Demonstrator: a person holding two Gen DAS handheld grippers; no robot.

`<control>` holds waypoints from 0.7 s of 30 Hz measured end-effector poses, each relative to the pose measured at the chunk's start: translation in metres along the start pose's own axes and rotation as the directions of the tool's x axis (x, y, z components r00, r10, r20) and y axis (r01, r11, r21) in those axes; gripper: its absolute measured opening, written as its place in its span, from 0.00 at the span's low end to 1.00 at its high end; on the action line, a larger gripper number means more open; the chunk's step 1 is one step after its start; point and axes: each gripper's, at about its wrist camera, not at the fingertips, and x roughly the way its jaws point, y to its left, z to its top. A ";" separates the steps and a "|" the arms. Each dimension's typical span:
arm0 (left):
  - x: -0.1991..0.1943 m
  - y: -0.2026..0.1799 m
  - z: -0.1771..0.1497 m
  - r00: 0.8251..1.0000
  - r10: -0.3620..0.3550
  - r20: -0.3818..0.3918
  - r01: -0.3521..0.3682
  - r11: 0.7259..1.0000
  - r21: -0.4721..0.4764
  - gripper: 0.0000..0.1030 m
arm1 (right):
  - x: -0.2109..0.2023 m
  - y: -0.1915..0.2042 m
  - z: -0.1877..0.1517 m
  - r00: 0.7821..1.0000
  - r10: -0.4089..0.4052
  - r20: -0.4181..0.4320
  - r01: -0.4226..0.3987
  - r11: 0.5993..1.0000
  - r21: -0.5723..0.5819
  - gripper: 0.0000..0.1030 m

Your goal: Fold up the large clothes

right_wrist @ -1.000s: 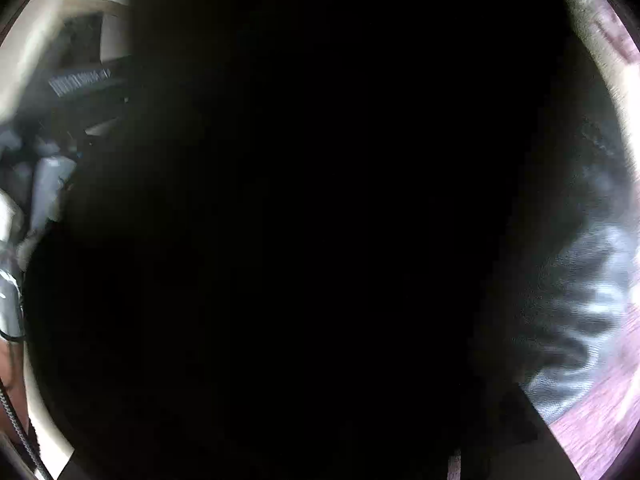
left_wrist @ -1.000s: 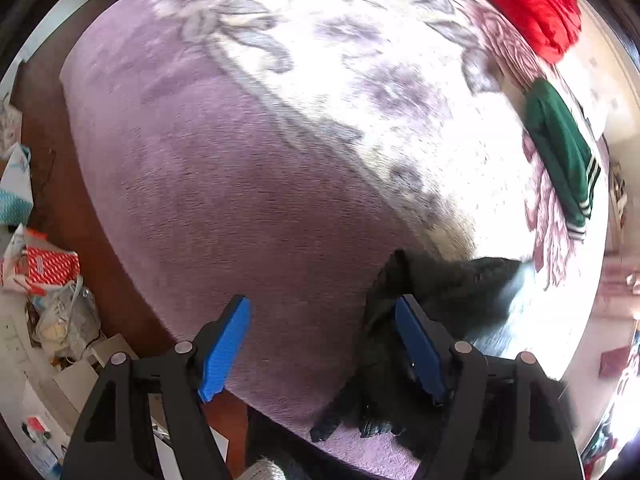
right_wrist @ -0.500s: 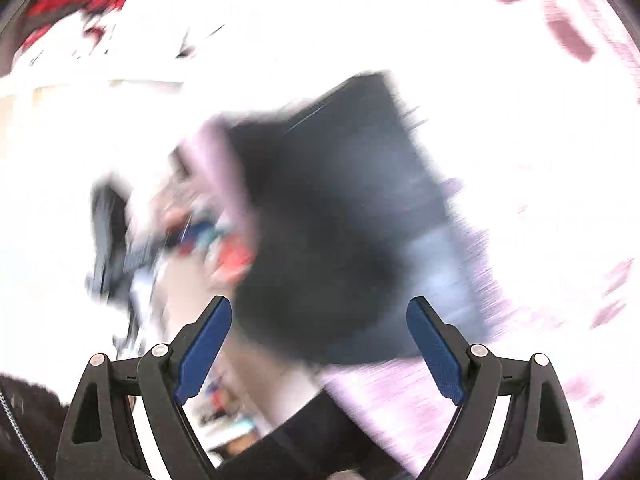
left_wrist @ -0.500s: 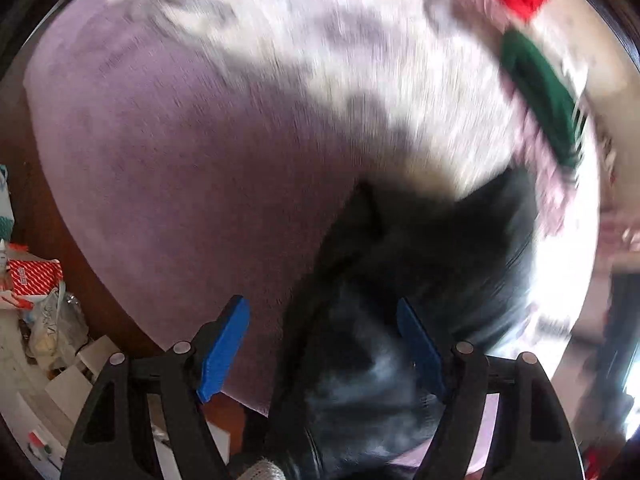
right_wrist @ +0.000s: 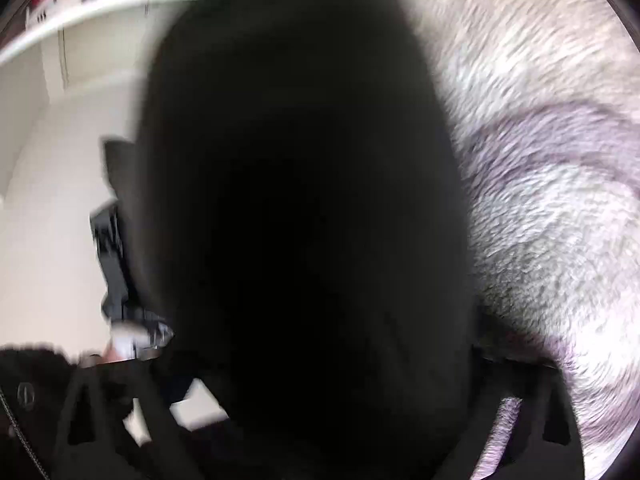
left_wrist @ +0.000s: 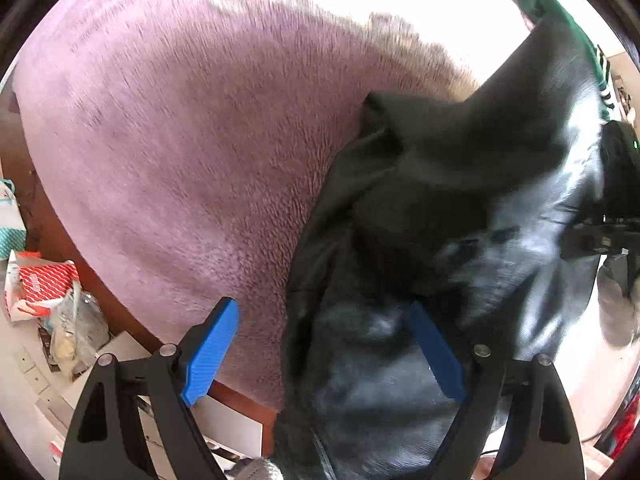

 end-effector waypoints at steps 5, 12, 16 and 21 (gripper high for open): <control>-0.043 -0.007 0.013 0.997 0.058 0.046 -0.058 0.998 0.000 0.86 | -0.026 0.029 -0.030 0.978 0.084 0.193 -0.101 0.992 0.077 0.59; -0.083 -0.025 0.030 0.986 0.078 0.148 -0.081 0.997 0.015 0.86 | -0.095 -0.017 -0.129 0.742 0.116 0.660 -0.390 0.876 0.284 0.57; -0.066 -0.048 0.038 0.990 0.039 0.133 -0.046 0.998 0.051 0.86 | -0.103 -0.064 -0.160 0.776 -0.082 0.626 -0.340 0.781 0.524 0.84; -0.043 -0.107 0.060 0.984 -0.151 0.096 0.150 0.989 0.018 0.86 | -0.141 -0.058 -0.188 0.848 -0.206 0.488 -0.173 0.764 0.622 0.84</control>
